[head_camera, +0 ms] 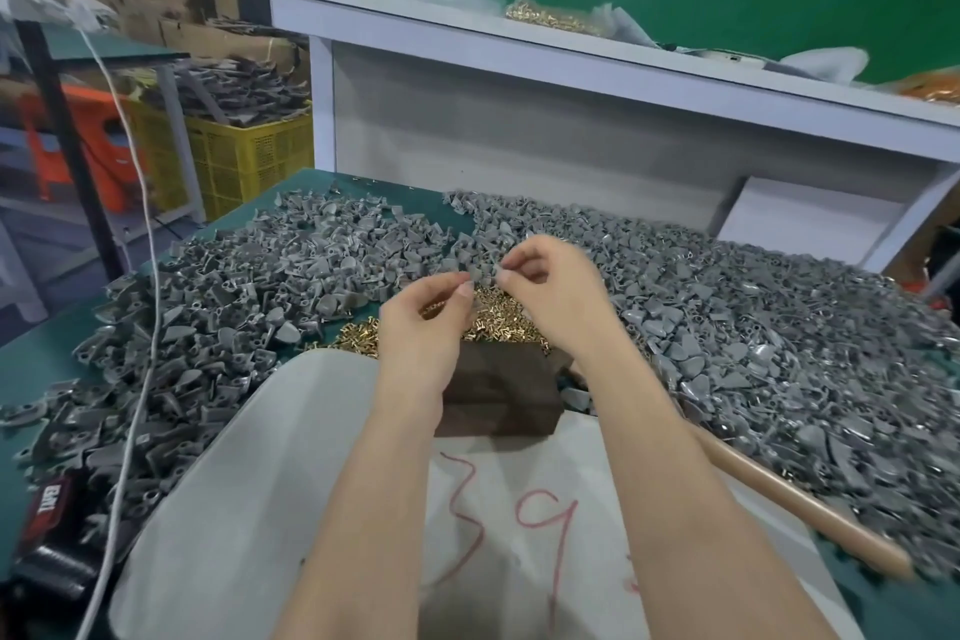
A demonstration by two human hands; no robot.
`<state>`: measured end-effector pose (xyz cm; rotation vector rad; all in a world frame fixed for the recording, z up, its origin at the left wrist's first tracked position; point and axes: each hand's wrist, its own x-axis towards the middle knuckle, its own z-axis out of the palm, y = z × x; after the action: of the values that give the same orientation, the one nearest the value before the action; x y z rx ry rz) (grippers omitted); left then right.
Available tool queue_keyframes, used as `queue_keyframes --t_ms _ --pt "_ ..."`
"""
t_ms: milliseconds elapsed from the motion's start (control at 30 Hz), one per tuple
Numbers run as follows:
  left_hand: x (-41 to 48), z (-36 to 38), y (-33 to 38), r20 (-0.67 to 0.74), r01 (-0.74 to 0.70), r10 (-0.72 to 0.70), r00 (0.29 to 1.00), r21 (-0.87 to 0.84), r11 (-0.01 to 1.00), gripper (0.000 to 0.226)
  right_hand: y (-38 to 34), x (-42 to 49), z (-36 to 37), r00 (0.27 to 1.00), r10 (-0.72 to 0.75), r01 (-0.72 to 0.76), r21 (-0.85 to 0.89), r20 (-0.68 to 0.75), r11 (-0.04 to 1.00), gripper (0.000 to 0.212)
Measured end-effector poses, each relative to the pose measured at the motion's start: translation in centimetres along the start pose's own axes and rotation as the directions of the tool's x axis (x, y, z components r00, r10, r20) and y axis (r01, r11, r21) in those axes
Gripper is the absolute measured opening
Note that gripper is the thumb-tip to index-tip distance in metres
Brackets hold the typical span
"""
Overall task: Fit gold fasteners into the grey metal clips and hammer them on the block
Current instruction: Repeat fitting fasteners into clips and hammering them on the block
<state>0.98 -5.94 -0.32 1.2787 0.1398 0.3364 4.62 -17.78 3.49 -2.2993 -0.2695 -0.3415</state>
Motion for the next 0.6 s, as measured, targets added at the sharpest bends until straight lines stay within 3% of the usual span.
queue_keyframes --t_ms 100,167,267,500,600 --pt "0.5 -0.5 -0.2 -0.147 0.024 -0.032 0.989 -0.054 0.998 0.012 1.4 2.3 2.6 0.98 0.146 -0.089 -0.354 0.138 0.931 0.009" --pt "0.6 -0.7 -0.3 -0.203 0.037 -0.048 0.978 -0.059 0.998 0.007 2.4 3.7 4.7 0.932 0.276 -0.131 -0.492 0.234 0.861 0.018" --pt "0.7 -0.6 -0.2 -0.25 0.062 -0.078 0.965 -0.074 0.995 0.009 3.0 5.3 6.8 0.879 0.401 -0.184 -0.591 0.259 0.785 0.032" --pt "0.6 -0.4 -0.2 -0.253 0.055 -0.077 0.964 -0.093 0.994 0.011 2.4 6.9 8.2 0.798 0.506 -0.132 -0.725 0.326 0.676 0.015" --pt "0.5 -0.2 -0.2 -0.245 0.054 -0.076 0.967 -0.096 0.994 0.013 1.9 6.8 8.0 0.762 0.54 -0.066 -0.786 0.358 0.615 0.019"
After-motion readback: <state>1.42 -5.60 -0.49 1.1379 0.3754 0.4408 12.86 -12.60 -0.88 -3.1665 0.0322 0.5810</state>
